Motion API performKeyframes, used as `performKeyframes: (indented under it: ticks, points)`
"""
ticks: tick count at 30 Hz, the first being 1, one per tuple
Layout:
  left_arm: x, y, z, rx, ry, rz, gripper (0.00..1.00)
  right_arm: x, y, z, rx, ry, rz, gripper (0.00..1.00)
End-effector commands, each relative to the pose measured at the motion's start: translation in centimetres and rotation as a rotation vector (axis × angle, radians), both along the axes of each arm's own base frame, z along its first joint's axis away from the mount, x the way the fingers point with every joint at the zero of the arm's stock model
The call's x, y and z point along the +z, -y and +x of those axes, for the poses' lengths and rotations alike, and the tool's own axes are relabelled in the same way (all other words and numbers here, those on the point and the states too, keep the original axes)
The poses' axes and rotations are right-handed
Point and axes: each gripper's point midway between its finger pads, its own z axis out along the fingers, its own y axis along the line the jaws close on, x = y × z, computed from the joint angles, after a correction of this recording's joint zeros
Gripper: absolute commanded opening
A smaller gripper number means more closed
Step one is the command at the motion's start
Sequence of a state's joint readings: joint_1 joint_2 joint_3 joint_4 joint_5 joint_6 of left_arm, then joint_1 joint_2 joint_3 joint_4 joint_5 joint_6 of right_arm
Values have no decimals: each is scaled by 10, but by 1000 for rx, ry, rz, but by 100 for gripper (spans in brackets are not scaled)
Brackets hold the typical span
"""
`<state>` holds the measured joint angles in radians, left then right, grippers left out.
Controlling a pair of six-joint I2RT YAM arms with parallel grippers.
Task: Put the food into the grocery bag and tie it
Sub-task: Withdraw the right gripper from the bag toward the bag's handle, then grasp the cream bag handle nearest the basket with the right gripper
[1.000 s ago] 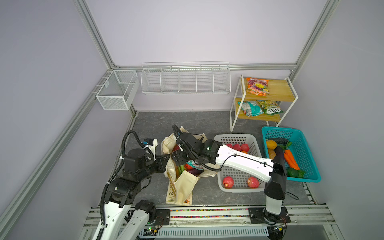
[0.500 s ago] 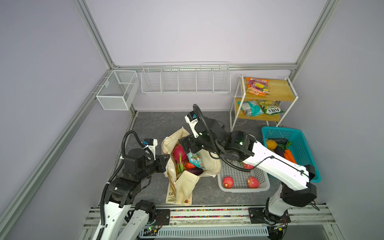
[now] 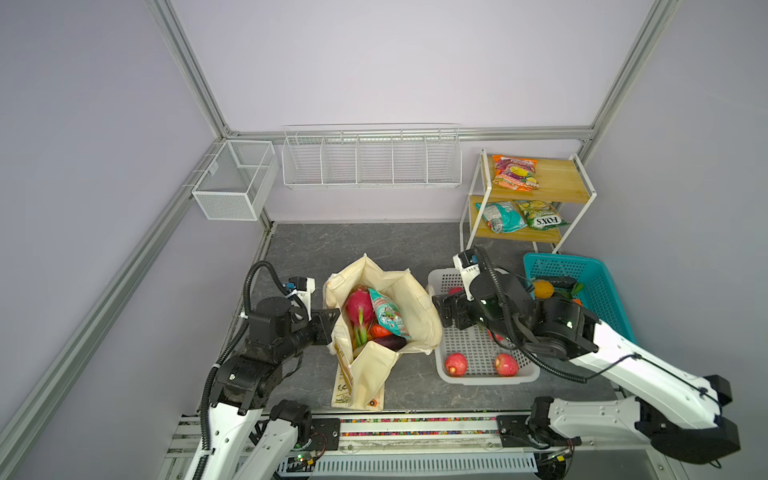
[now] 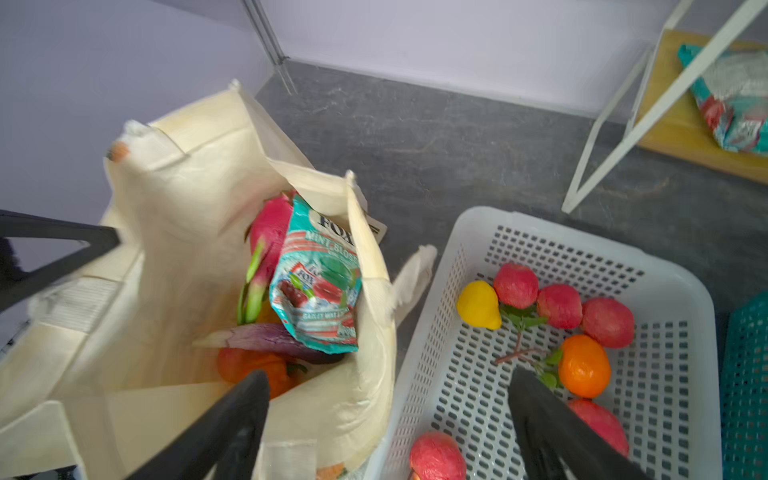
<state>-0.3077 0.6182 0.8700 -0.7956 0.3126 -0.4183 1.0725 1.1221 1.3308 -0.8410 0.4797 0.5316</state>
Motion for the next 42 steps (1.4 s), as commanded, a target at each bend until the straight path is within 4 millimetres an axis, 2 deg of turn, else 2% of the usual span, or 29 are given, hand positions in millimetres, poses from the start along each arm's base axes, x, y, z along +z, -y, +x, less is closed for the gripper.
performKeyframes:
  ticks: [1,4,10,16,20,22,24,26,31,34,36,42]
  points:
    - [-30,-4,-11,10,-126,34,0,-16,3,-7,-22,-76,81,92]
    - [-30,-5,-11,12,-126,36,0,-38,6,-6,-44,-128,70,91]
    - [-30,-4,-12,4,-129,34,0,-86,-4,2,-67,-242,27,85]
    - [-27,-3,-14,-2,-121,29,0,-115,-34,5,-19,-347,19,74]
    - [-24,-3,-14,-4,-112,24,0,-129,-49,5,9,-412,0,59]
    - [-23,-3,-15,-6,-109,23,0,-133,-50,6,6,-425,-30,44]
    - [-20,-3,-15,-8,-104,22,0,-126,-49,10,4,-411,-55,24]
    - [-14,-3,-16,-10,-94,20,0,-108,-46,15,0,-370,-83,8]
    - [19,-13,-17,18,-49,76,0,-36,-20,34,-59,-201,-253,7]
    - [36,-20,-16,35,-37,121,0,-7,-12,40,-72,-147,-329,7]
    - [43,-21,-15,35,-27,131,0,0,-13,42,-61,-139,-351,7]
    - [46,-18,-8,23,-24,137,0,-3,-23,47,-37,-139,-387,7]
